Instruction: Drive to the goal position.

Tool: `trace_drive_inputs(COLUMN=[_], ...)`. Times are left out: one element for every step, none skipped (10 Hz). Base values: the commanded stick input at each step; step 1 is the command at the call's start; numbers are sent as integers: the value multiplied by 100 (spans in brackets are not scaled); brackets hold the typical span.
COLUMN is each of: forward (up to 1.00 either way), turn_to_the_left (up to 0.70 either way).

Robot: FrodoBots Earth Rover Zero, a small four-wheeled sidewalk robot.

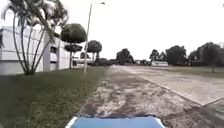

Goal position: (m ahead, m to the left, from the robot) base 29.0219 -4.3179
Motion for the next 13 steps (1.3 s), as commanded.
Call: trace_drive_inputs(forward=[50,50,50,50,50,50,50,50,50,50,50,50,50], turn_to_the_left=[0,0,0,0,0,0,0,0,0,0,0,0,0])
